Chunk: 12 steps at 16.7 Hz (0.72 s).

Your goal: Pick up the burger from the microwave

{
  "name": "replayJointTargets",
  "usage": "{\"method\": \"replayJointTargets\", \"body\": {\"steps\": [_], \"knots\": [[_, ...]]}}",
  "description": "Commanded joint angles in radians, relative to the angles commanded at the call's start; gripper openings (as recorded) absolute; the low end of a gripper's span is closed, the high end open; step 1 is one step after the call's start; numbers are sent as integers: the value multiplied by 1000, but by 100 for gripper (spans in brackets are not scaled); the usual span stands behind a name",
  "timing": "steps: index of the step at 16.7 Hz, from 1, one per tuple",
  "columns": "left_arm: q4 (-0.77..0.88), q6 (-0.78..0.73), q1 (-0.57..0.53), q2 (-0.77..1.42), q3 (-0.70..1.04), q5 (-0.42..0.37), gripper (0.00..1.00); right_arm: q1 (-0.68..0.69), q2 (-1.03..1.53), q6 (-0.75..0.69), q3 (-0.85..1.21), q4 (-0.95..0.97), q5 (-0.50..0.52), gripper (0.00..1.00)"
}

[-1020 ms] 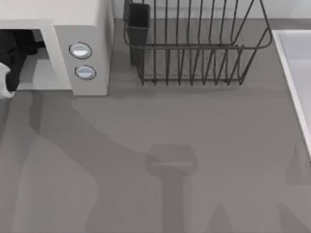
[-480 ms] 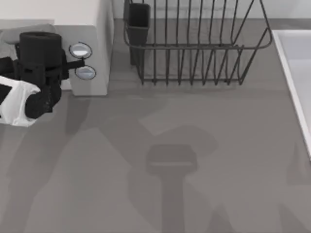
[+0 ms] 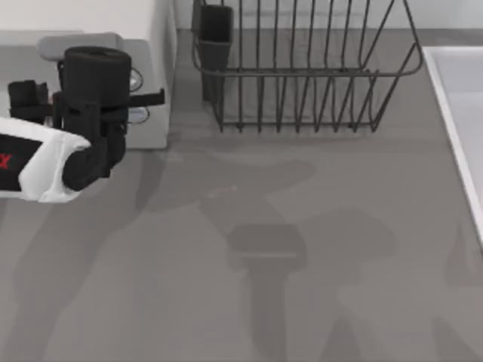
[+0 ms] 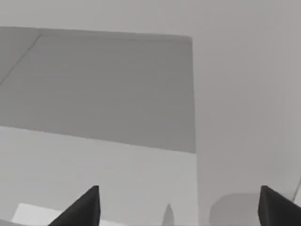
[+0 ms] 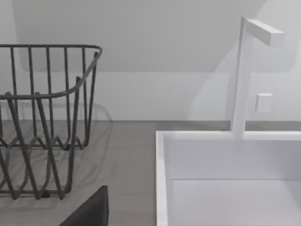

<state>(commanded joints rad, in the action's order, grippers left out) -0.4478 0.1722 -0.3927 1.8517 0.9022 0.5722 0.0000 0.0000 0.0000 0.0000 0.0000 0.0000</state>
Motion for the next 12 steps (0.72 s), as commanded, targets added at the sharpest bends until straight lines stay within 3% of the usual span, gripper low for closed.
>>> {"method": "replayJointTargets", "body": {"steps": [8, 12], "knots": [[-418, 15, -151, 263, -49, -61, 0, 0, 0, 0, 0, 0, 0, 100], [-479, 18, -180, 310, -62, -75, 0, 0, 0, 0, 0, 0, 0, 100]]}}
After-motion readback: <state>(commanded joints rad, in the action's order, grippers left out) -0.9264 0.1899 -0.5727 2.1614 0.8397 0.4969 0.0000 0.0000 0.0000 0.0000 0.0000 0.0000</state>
